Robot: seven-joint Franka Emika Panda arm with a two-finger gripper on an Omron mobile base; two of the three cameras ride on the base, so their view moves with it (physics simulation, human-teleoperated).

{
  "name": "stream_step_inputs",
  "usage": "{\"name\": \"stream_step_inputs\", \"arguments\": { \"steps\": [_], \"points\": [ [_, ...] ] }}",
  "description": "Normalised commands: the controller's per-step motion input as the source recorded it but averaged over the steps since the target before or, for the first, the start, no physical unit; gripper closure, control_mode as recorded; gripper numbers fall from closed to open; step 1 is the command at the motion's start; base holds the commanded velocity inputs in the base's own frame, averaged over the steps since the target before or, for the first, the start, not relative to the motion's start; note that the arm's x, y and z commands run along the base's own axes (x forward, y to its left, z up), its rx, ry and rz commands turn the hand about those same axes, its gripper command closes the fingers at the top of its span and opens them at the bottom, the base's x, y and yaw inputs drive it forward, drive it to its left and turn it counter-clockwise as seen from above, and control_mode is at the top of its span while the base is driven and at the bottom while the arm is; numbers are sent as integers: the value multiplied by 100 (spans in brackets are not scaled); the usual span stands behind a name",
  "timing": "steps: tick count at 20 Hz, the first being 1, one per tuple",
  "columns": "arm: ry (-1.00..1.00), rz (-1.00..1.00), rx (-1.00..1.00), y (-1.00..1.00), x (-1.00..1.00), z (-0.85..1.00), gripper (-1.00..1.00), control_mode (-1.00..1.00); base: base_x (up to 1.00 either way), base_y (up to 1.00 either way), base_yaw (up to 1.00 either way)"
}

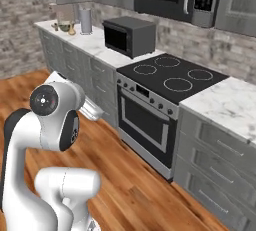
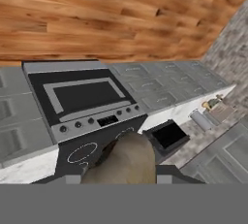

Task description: Retrieve the bottle and the shaker from the cabinet and place them next to the mixing bowl on the counter. Then add garlic from the fridge to the mixing bowl.

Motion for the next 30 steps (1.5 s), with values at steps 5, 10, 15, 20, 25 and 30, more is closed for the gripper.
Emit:
{"name": "stream_step_inputs", "arguments": {
  "steps": [5,10,15,20,25,30],
  "points": [
    [0,0,0,0,0,0,100,100,54,46,3],
    [0,0,0,0,0,0,100,100,61,39,1],
    [0,0,0,0,0,0,100,100,71,35,1],
    [0,0,0,0,0,0,100,100,74,30,0],
    [0,0,0,0,0,0,100,100,69,34,0],
    [0,0,0,0,0,0,100,100,70,39,0]
  ]
}}
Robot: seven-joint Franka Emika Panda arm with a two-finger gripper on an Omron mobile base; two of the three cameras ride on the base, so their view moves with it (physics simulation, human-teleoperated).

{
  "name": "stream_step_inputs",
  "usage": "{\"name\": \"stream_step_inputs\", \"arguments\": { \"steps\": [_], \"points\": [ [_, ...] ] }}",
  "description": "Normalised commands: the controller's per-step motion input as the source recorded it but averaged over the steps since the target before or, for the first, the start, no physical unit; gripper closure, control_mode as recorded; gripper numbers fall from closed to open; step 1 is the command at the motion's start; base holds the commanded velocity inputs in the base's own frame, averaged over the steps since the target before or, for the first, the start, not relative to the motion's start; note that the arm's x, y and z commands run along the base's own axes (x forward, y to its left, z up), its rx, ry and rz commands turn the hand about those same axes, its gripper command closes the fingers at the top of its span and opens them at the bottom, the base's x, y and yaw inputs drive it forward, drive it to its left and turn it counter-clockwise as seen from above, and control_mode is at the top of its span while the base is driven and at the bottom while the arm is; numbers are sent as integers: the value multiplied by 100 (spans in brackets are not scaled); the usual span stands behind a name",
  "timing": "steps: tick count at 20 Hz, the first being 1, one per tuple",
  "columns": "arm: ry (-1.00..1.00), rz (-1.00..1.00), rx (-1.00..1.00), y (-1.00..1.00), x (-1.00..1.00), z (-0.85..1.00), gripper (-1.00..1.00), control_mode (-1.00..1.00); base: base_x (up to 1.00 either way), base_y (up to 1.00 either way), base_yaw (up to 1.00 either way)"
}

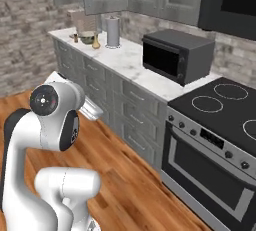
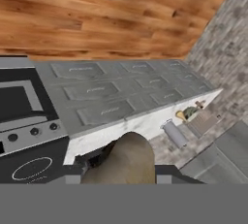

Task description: Retrieve the bottle and the shaker from the cabinet and place them next to the mixing bowl on the counter. Then add garlic from the fridge to the mixing bowl.

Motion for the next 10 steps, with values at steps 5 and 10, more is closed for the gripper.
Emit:
{"name": "stream_step_inputs", "arguments": {
  "steps": [5,10],
  "points": [
    [0,0,0,0,0,0,100,100,70,40,0],
    [0,0,0,0,0,0,100,100,72,43,0]
  ]
}}
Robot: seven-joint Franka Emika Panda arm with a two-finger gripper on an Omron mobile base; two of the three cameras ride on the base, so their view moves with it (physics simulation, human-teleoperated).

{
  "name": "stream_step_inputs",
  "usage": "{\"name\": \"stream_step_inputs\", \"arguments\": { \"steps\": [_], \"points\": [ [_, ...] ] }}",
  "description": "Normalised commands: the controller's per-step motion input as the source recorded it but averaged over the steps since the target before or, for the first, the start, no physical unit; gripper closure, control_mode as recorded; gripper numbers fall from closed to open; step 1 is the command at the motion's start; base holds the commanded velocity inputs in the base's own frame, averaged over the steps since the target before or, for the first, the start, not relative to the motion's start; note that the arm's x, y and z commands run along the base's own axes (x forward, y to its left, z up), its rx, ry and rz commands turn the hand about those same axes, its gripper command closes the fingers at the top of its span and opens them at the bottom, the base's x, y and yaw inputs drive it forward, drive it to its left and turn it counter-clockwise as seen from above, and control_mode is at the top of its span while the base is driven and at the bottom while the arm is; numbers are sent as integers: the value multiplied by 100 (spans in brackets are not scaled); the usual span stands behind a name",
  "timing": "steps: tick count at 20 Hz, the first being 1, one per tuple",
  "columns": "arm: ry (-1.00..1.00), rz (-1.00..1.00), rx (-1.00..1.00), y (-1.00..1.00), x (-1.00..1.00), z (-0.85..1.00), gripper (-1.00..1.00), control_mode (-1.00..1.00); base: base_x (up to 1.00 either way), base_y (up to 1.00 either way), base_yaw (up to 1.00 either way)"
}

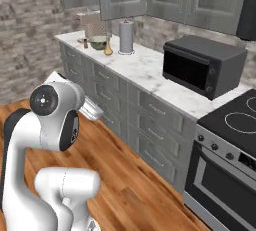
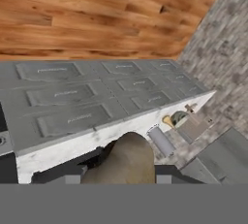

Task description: Retrieve the bottle and the shaker from the cabinet and place them next to the mixing bowl on the counter. Then add garlic from the fridge to the mixing bowl.

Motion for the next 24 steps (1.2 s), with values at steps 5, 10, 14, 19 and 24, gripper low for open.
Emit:
{"name": "stream_step_inputs", "arguments": {
  "steps": [5,10,14,19,24],
  "points": [
    [0,0,0,0,0,0,100,100,66,40,0],
    [0,0,0,0,0,0,100,100,64,38,0],
    [0,0,0,0,0,0,100,100,65,40,0],
    [0,0,0,0,0,0,100,100,63,39,0],
    [0,0,0,0,0,0,100,100,58,32,-4]
  ]
}}
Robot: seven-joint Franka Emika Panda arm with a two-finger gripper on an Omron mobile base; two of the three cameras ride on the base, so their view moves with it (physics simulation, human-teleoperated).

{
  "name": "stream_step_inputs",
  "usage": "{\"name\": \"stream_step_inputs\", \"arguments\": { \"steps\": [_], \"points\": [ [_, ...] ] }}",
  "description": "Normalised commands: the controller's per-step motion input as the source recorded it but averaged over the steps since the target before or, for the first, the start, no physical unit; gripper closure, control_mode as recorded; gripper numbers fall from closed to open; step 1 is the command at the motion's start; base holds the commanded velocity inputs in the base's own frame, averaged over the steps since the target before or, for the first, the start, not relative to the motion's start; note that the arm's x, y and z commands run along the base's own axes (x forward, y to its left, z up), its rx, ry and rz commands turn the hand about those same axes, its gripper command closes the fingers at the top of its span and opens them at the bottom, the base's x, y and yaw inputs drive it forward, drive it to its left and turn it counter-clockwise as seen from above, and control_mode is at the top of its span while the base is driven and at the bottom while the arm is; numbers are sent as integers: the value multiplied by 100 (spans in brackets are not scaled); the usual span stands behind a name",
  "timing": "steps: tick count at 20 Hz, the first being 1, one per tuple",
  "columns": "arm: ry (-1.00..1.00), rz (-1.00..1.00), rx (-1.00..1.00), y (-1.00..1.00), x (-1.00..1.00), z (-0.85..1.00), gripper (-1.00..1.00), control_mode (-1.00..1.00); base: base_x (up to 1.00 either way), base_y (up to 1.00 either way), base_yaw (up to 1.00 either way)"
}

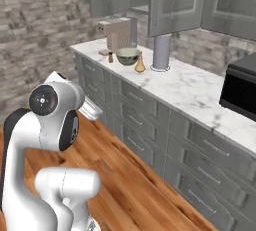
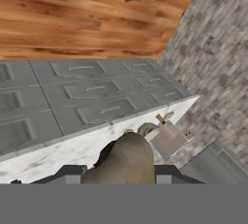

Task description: Retrieve the bottle and the shaker from the cabinet and place them next to the mixing bowl on the counter. Then add garlic from the fridge to the mixing bowl.

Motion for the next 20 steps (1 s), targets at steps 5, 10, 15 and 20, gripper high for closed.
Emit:
{"name": "stream_step_inputs", "arguments": {
  "steps": [5,10,15,20],
  "points": [
    [0,0,0,0,0,0,100,100,58,28,-10],
    [0,0,0,0,0,0,100,100,59,32,-15],
    [0,0,0,0,0,0,100,100,61,31,-18],
    [0,0,0,0,0,0,100,100,62,25,-22]
  ]
}}
